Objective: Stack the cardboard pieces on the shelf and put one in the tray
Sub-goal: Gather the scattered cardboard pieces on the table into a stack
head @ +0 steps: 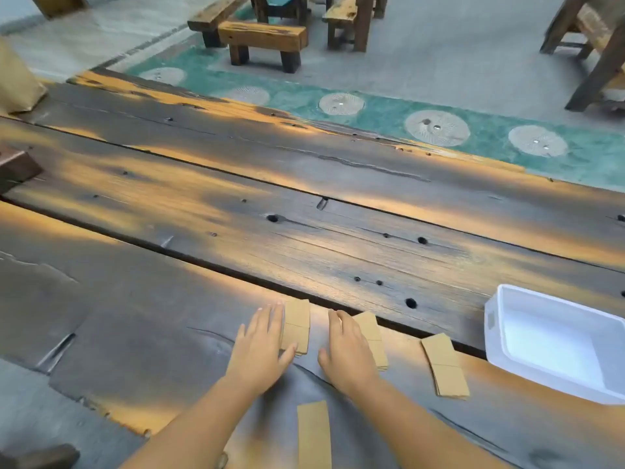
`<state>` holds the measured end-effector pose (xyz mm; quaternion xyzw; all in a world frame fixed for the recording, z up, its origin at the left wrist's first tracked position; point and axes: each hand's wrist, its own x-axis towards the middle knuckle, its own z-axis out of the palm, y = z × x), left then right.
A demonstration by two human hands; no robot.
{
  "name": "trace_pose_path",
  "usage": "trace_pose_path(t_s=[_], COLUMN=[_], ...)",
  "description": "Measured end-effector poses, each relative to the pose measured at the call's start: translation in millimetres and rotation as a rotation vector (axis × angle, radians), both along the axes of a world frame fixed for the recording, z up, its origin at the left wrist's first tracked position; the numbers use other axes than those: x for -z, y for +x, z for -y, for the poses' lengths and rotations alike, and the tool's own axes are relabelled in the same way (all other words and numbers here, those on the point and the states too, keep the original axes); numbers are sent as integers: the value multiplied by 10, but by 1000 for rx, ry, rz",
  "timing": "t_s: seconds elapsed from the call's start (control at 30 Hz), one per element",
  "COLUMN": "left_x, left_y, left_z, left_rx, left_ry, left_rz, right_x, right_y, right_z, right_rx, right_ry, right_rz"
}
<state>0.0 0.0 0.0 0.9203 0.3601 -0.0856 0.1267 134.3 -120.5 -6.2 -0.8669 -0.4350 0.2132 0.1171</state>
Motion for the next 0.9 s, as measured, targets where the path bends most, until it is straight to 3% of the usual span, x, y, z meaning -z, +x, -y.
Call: trace_pose_path(t_s=[0.3,0.5,0.67,0.9], left_x=[565,680,641,652], left_y=[138,320,504,613], left_z=[-388,-523,-577,-660], left_rx=[-166,-420,-510,-728], left_ry=[-418,-597,-723,-954], left_rz=[144,218,264,371], right_x=[376,565,715,885], right_y=[-123,-65,-51,-54], right_z=[-650,-954,-1102,-1184], right_rx=[452,718,930,1025], right_ry=[-68,-68,-46,-9], right_rz=[-453,-498,-608,-631])
